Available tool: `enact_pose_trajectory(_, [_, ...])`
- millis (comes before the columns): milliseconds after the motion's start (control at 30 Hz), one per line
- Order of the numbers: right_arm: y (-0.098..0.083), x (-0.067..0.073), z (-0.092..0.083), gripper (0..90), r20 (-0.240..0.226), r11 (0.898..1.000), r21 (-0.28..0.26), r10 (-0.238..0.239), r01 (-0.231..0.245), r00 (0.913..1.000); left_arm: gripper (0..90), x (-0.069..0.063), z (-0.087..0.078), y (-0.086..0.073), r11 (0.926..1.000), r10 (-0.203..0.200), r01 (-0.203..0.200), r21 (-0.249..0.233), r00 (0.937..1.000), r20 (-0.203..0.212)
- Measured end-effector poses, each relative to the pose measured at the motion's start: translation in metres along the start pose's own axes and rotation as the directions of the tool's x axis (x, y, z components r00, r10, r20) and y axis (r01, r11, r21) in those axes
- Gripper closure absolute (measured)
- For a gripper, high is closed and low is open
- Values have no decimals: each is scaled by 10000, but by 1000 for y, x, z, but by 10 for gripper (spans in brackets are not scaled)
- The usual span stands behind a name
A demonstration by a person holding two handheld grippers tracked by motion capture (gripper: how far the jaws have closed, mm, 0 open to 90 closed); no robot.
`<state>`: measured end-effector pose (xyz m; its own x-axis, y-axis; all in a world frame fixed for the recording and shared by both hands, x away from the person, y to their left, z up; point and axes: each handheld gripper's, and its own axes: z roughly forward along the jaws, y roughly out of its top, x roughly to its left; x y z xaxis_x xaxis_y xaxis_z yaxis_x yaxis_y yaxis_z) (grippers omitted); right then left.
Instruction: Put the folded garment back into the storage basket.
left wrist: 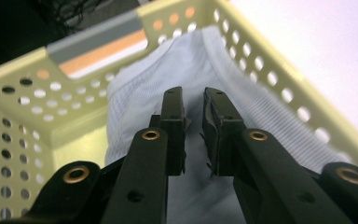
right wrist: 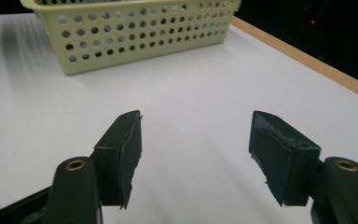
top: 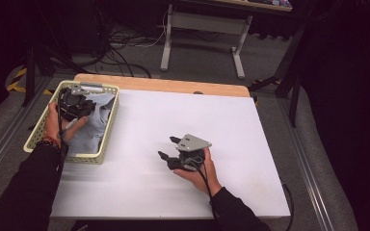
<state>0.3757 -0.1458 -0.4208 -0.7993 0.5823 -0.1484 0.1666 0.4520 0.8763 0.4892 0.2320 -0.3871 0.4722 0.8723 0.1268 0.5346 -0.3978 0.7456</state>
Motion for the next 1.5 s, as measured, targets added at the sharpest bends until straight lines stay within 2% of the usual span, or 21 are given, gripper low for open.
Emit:
enact_pose_trajectory(33, [-3, -2, -6, 350, 33, 10000, 50, -6, 6, 10000, 797, -2, 1, 0, 9999, 46, -48, 135, 9999, 154])
enact_pose_trajectory(67, [-5, -4, -10, 350, 57, 10000, 51, -35, 34, 10000, 797, -6, 5, 1, 9988, 262, -266, 400, 9996, 98])
enact_pose_trajectory(133, [-12, -8, -22, 347, 213, 10000, 58, 16, -17, 9998, 803, -13, 11, 1, 9949, 599, -614, 804, 9980, 211])
enact_pose_trajectory(233, [-23, -13, -35, 341, 426, 9997, 193, 125, -134, 9990, 802, -21, 21, 1, 9866, 899, -927, 1342, 9956, 262])
enact_pose_trajectory(433, [-38, -23, -55, 334, 819, 9983, 385, 402, -435, 9958, 800, -22, 30, 1, 9764, 955, -1025, 1903, 9944, 458])
enact_pose_trajectory(567, [-43, -24, -62, 331, 1157, 9985, 523, 94, -155, 9932, 800, -22, 32, 1, 9738, 991, -1078, 2003, 9937, 528])
enact_pose_trajectory(633, [-44, -26, -66, 326, 1202, 9987, 474, 146, -204, 9926, 800, -21, 32, 1, 9733, 986, -1081, 2023, 9935, 564])
enact_pose_trajectory(700, [-47, -28, -69, 323, 1183, 9986, 429, 265, -318, 9926, 788, -20, 28, 2, 9758, 1018, -1091, 1895, 9937, 477])
enact_pose_trajectory(767, [-47, -29, -71, 316, 1167, 9986, 454, 208, -263, 9929, 780, -18, 20, 4, 9811, 949, -1029, 1640, 9939, 560])
enact_pose_trajectory(867, [-49, -34, -76, 313, 1189, 9977, 370, 523, -571, 9915, 781, -14, 6, 4, 9858, 894, -963, 1373, 9944, 558])
enact_pose_trajectory(933, [-50, -36, -81, 308, 1189, 9970, 128, 738, -758, 9902, 789, -9, -1, 2, 9866, 907, -962, 1316, 9947, 476])
enact_pose_trajectory(967, [-51, -37, -82, 309, 1208, 9971, 143, 728, -750, 9900, 797, -7, -4, 1, 9882, 776, -842, 1280, 9954, 557])
enact_pose_trajectory(1033, [-50, -38, -87, 305, 1446, 9978, 97, 634, -654, 9875, 809, -2, -9, -1, 9895, 695, -748, 1241, 9965, 459])
enact_pose_trajectory(1067, [-51, -39, -91, 304, 1537, 9980, -98, 637, -630, 9861, 826, 0, -9, -3, 9895, 719, -769, 1220, 9964, 453])
enact_pose_trajectory(1100, [-52, -39, -94, 305, 1667, 9981, -153, 610, -593, 9841, 845, 1, -9, -5, 9907, 573, -635, 1203, 9969, 547])
enact_pose_trajectory(1200, [-54, -39, -99, 302, 1727, 9979, -262, 628, -592, 9830, 866, 4, -4, -11, 9890, 501, -591, 1359, 9964, 690])
enact_pose_trajectory(1267, [-56, -38, -102, 302, 1801, 9981, -280, 597, -556, 9818, 875, 3, 0, -14, 9903, 309, -416, 1325, 9961, 823])
enact_pose_trajectory(1300, [-56, -38, -103, 302, 1822, 9982, -211, 583, -554, 9815, 877, 3, 3, -15, 9892, 240, -373, 1420, 9953, 943])
enact_pose_trajectory(1333, [-57, -38, -104, 301, 1846, 9983, -178, 576, -553, 9811, 879, 2, 6, -15, 9850, 304, -473, 1658, 9942, 1033])
enact_pose_trajectory(1433, [-59, -36, -105, 301, 1845, 9972, -253, 735, -700, 9801, 877, -5, 16, -15, 9718, 758, -950, 2156, 9925, 956])
enact_pose_trajectory(1500, [-59, -34, -103, 301, 1828, 9990, -20, 453, -457, 9821, 879, -10, 23, -16, 9639, 855, -1093, 2427, 9906, 1064])
